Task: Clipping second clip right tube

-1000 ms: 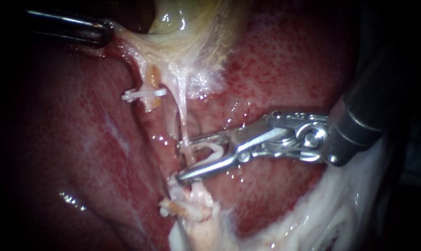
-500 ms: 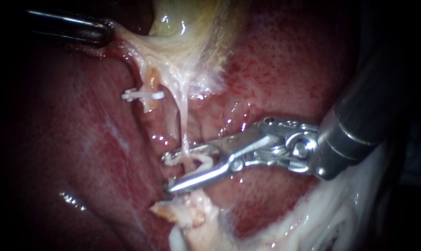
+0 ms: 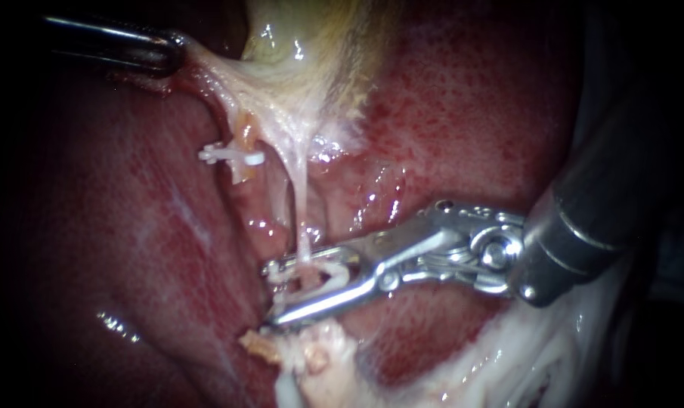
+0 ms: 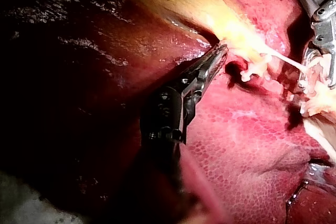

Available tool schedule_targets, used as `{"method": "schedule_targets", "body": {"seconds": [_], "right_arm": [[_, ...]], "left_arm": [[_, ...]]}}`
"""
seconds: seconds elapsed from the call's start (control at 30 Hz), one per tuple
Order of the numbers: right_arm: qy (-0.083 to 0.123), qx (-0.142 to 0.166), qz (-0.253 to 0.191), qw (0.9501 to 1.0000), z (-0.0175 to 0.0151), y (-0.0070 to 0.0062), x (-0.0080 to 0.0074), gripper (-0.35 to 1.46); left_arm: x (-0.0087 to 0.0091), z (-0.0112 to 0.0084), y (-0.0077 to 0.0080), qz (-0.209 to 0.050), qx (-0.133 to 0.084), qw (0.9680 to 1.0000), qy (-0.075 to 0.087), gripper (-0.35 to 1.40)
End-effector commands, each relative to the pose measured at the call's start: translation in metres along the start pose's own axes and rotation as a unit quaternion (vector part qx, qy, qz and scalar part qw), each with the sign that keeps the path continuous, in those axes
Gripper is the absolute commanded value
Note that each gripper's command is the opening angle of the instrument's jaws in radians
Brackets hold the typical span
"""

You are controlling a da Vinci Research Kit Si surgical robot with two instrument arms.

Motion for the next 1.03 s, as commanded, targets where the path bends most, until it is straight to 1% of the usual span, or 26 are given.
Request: {"method": "schedule_targets", "body": {"seconds": [0.03,0.13,0.33,0.5,0.53,0.7,1.0,1.03], "right_arm": [[0.0,0.0,0.0,1.0,0.0,0.0001,-0.0001,0.16],[-0.001,0.001,0.0,1.0,-0.0001,0.0,-0.0001,0.05],[-0.004,0.008,-0.001,1.0,-0.0002,-0.0001,-0.0002,-0.34],[-0.01,0.017,-0.001,0.9998,-0.0003,-0.0001,-0.0001,-0.35],[-0.01,0.019,0.004,0.9998,-0.0003,-0.0001,-0.0001,-0.35],[-0.016,0.031,0.001,0.9994,0.0,-0.0001,-0.0004,-0.35],[-0.015,0.03,0.001,0.9994,-0.0003,0.0002,-0.0005,-0.35],[-0.012,0.022,-0.023,0.9994,-0.0004,0.0003,-0.0004,-0.23]], "left_arm": [[0.0,0.0,0.0,0.0,0.0,1.0,0.0,-0.35],[0.0,0.0,-0.0001,0.0,0.0,1.0,0.0,-0.35],[0.0,0.0,-0.0002,0.0,0.0,1.0,0.0,-0.35],[0.0,0.0001,-0.0001,0.0,0.0,1.0,0.0,-0.35],[0.0,0.0001,-0.0001,0.0,0.0,1.0,0.0,-0.35],[0.0,0.0001,-0.0002,0.0,0.0,1.0,0.0,-0.35],[0.0,0.0002,-0.0002,0.0,0.0,1.0,0.0,-0.35],[0.0,0.0002,-0.0002,0.0,0.0,1.0,0.0,-0.35]]}}
